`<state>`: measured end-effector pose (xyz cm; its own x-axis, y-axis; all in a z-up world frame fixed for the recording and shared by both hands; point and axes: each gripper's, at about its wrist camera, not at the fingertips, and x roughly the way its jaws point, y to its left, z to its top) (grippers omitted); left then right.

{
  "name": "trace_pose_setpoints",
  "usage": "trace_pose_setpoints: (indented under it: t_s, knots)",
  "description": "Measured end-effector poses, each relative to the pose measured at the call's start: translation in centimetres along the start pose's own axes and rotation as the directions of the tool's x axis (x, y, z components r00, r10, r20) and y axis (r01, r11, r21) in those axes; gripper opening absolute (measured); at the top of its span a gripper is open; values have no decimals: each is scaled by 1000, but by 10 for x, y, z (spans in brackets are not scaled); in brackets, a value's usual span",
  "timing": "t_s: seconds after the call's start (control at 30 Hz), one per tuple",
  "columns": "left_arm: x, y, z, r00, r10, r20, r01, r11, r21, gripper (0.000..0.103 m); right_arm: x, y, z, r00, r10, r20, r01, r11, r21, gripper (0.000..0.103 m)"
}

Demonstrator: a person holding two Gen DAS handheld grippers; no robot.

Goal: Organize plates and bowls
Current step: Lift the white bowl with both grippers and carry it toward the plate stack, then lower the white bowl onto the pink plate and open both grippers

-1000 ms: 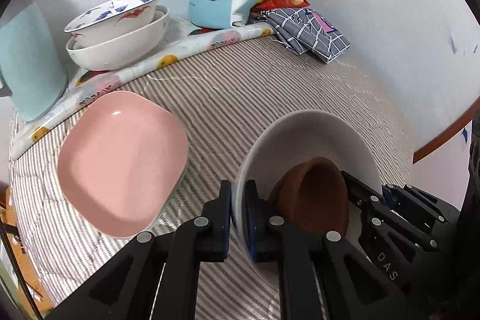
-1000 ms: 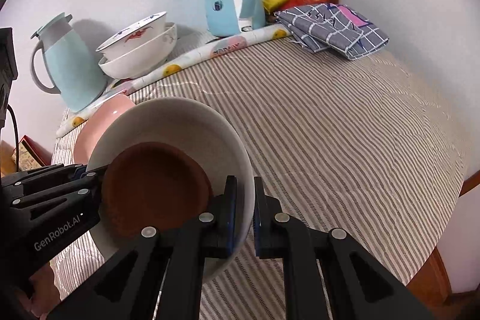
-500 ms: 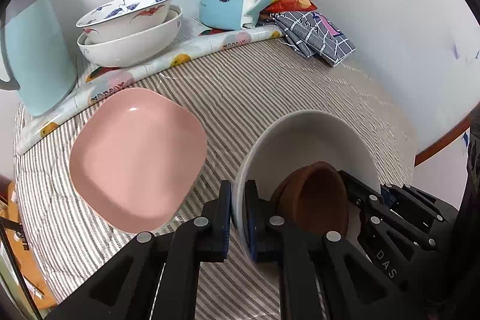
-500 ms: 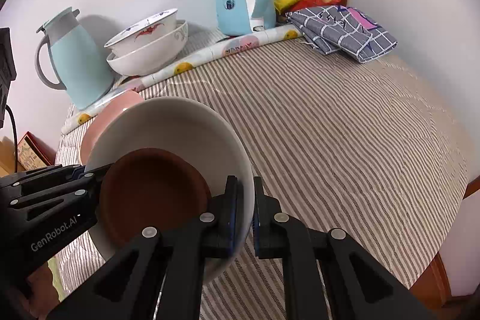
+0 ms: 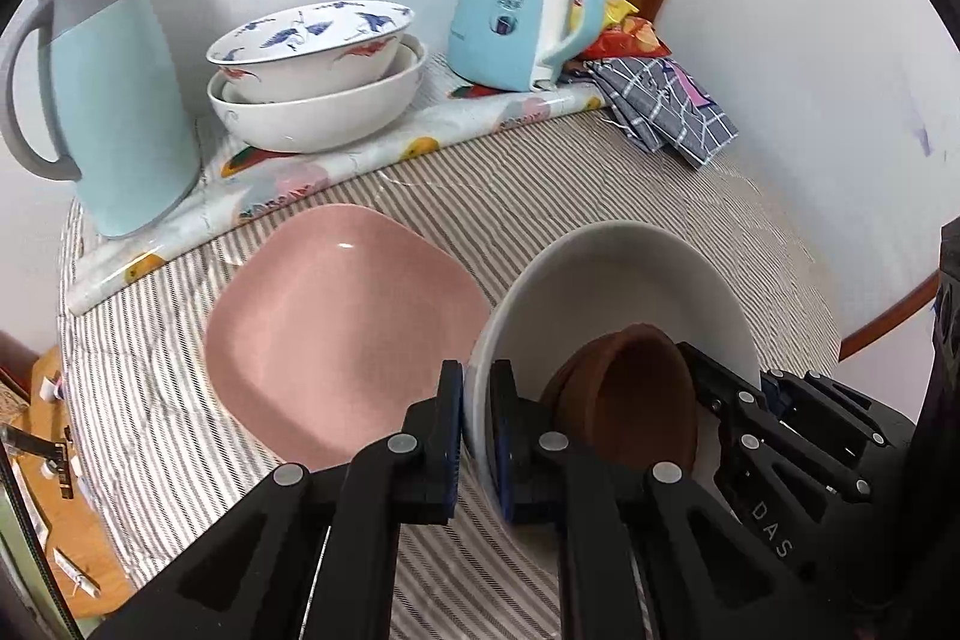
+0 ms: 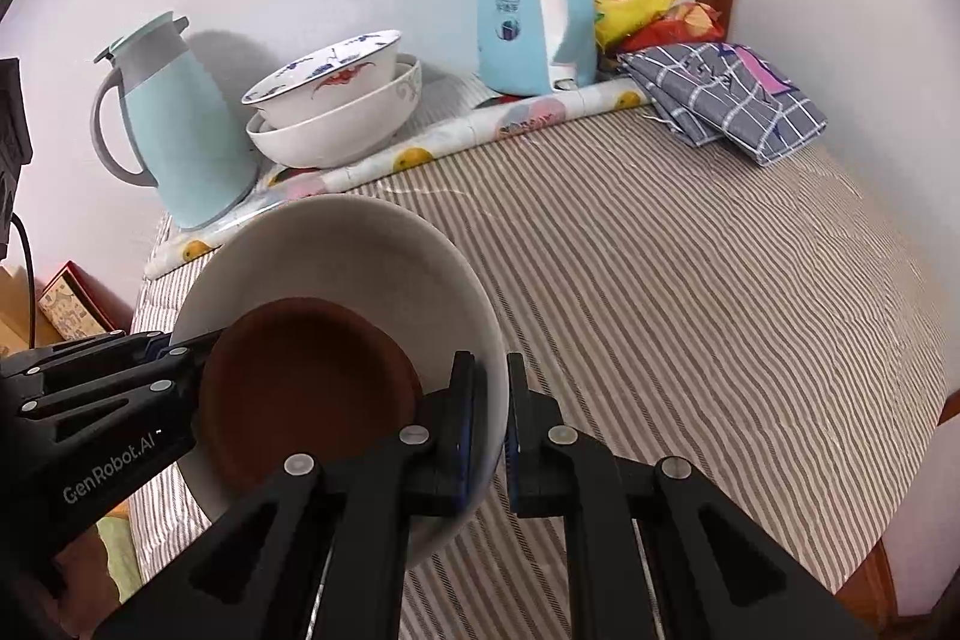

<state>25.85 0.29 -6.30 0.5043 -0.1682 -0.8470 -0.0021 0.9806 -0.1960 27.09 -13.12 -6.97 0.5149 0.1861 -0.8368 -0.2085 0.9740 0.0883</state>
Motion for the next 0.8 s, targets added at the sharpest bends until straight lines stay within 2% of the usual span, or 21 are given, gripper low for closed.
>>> trace_pose_setpoints:
  t_s: [0.8]
  knots:
    - [17,51,22,999,34,0,-34,997,-70,10,40,38,31,999,39,-23,-40,999,-36,9]
